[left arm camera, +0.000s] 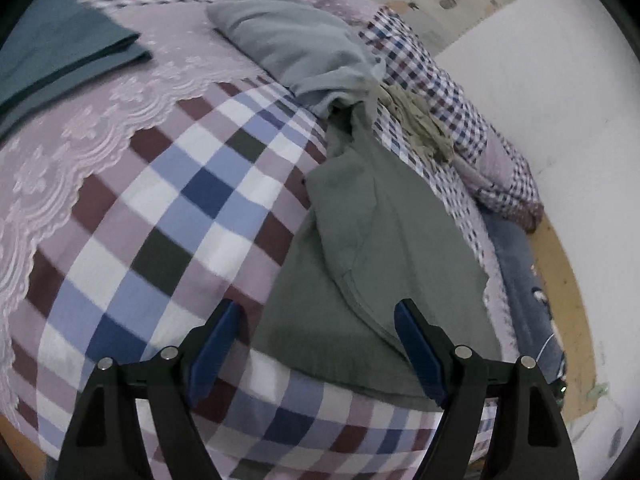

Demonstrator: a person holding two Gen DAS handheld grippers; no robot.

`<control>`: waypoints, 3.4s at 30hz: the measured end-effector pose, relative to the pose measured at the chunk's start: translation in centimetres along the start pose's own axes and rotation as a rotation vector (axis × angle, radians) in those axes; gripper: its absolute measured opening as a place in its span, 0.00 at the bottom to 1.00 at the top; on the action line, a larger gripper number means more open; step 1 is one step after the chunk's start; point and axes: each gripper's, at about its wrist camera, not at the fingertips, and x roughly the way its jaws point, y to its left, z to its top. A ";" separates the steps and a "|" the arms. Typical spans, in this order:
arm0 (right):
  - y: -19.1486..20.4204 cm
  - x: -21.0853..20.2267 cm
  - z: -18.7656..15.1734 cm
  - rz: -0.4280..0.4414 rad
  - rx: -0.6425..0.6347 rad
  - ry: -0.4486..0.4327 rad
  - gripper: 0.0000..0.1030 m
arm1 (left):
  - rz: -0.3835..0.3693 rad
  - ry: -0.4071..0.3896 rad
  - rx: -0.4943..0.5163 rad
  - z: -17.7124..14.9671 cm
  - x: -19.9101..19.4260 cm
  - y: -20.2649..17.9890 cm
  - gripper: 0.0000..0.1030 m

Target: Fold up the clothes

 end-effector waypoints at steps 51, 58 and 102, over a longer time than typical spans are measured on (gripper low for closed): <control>2.4 -4.1 -2.5 -0.187 -0.240 -0.039 0.48 | -0.110 -0.033 -0.196 0.0 -2.5 3.3 0.61; -1.4 -4.3 -0.9 -0.091 -0.040 -0.022 0.51 | -0.110 0.048 -0.117 0.6 -0.3 2.2 0.61; 6.3 -7.2 -4.7 -0.231 -0.371 -0.224 0.00 | -0.305 -0.006 -0.147 0.1 -4.3 2.8 0.03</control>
